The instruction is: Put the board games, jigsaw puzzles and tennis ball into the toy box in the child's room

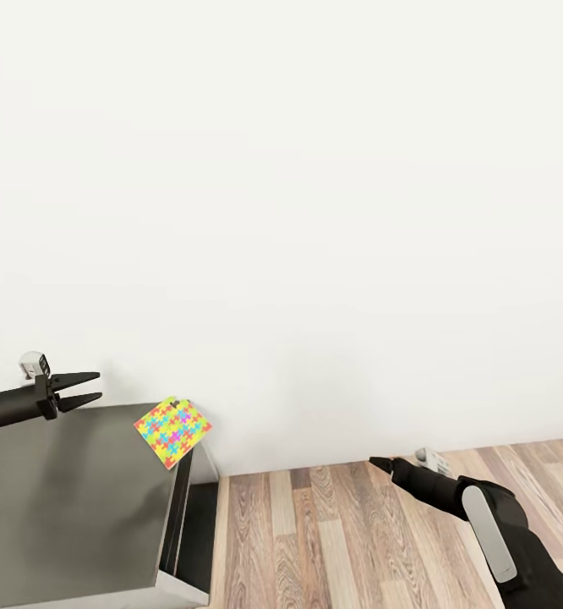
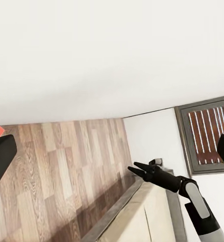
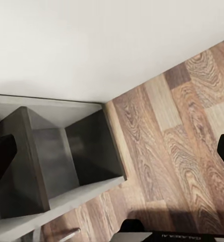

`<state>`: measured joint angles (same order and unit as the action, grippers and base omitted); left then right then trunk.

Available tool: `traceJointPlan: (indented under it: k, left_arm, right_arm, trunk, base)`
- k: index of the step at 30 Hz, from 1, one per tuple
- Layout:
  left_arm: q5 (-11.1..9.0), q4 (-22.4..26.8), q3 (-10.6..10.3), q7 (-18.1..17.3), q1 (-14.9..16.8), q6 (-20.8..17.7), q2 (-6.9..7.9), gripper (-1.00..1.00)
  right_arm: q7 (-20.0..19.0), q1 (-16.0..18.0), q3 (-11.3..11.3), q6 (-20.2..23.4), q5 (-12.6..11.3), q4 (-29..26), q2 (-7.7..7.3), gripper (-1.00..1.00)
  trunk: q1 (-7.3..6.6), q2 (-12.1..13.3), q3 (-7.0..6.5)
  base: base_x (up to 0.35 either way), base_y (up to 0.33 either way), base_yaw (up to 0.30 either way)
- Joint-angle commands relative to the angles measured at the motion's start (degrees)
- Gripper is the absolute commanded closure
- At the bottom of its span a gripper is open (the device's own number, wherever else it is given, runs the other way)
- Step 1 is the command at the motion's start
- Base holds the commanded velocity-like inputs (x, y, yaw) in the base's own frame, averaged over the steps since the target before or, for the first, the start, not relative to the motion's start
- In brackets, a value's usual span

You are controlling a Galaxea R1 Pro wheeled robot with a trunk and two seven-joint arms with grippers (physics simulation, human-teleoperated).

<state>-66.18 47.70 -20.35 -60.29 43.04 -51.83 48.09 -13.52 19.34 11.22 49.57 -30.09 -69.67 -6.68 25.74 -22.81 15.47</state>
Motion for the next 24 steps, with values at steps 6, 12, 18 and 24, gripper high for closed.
traceJointPlan:
  k: [6,12,18,24]
  left_arm:
    - [-0.4,-0.1,-0.3,-0.1,0.1,-0.2,0.04,-1.00]
    - [-0.4,-0.1,-0.3,-0.1,0.1,-0.2,0.07,-1.00]
    - [-0.4,-0.1,-0.3,-0.1,0.1,-0.2,0.07,-1.00]
    - [-0.4,-0.1,-0.3,-0.1,0.1,-0.2,0.02,-1.00]
  right_arm:
    - [-0.5,0.1,0.2,0.4,0.4,-0.1,0.13,-1.00]
    - [-0.5,0.1,0.2,0.3,0.4,-0.1,0.17,-1.00]
    - [-0.5,0.1,0.2,0.4,0.3,-0.2,0.18,-1.00]
    - [-0.5,0.1,0.2,0.4,0.3,-0.1,0.21,-1.00]
  trunk:
    - [0.04,-0.1,-0.46]
    - [0.04,-0.1,-1.04]
    - [0.04,-0.1,-1.60]
    - [0.04,-0.1,-2.16]
  base:
    - [0.000,0.000,0.002]
    - [0.000,0.000,0.060]
    - [0.000,0.000,0.119]
    - [0.000,0.000,0.138]
